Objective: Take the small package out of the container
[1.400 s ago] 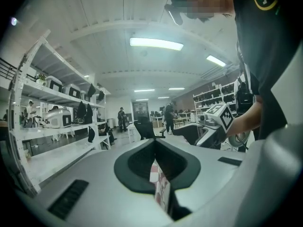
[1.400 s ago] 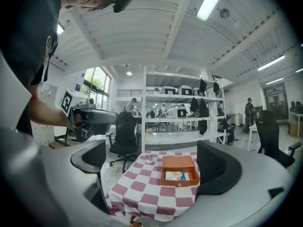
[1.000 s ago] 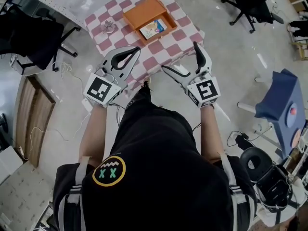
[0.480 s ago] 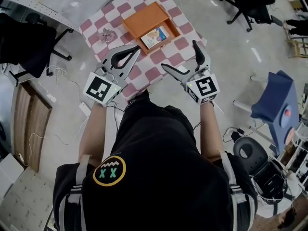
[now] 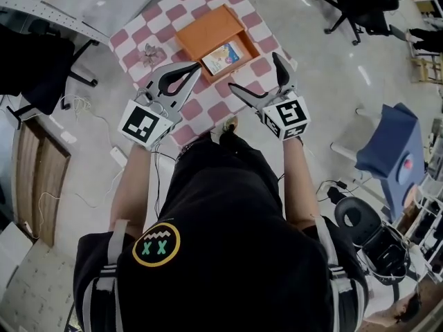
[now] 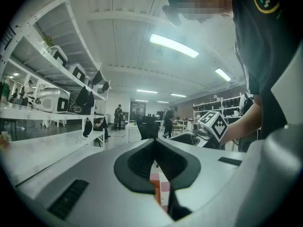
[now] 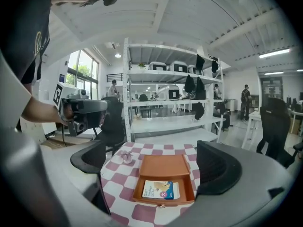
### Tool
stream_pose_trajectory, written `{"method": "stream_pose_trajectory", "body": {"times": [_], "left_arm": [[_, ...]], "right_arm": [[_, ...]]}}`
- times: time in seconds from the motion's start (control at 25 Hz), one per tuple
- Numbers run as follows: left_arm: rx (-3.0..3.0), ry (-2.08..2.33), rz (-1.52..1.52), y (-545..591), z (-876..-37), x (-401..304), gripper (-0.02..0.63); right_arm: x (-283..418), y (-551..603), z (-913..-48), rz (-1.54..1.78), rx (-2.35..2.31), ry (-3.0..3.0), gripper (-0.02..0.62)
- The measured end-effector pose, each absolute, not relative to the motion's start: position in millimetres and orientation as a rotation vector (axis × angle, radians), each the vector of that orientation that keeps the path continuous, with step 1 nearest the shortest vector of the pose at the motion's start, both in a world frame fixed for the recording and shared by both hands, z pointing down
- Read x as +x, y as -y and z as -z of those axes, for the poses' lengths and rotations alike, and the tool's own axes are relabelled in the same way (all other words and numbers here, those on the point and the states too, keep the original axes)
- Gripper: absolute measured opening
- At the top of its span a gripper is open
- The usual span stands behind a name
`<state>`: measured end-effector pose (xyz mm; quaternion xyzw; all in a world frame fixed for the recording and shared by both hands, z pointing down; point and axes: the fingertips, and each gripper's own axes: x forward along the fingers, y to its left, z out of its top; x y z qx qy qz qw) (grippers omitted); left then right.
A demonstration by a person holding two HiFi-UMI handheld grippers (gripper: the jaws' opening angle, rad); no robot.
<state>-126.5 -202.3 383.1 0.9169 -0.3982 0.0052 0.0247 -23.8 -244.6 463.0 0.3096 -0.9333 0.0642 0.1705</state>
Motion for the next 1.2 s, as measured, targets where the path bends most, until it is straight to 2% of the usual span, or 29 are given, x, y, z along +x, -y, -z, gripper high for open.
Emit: {"method": "stream_pose_trajectory", "body": {"times": [0.68,1.2], "left_arm": [[2.776,1.383,-0.107,219,-371,-110,0.02],[2.722,1.432,-0.133,224,-376,-111,0.02]], "right_arm": [[-20,334,-596,-0.469,0.745,2.493,0.595],[-34,346,-690,-0.661,0.544,2.276,0.594]]}}
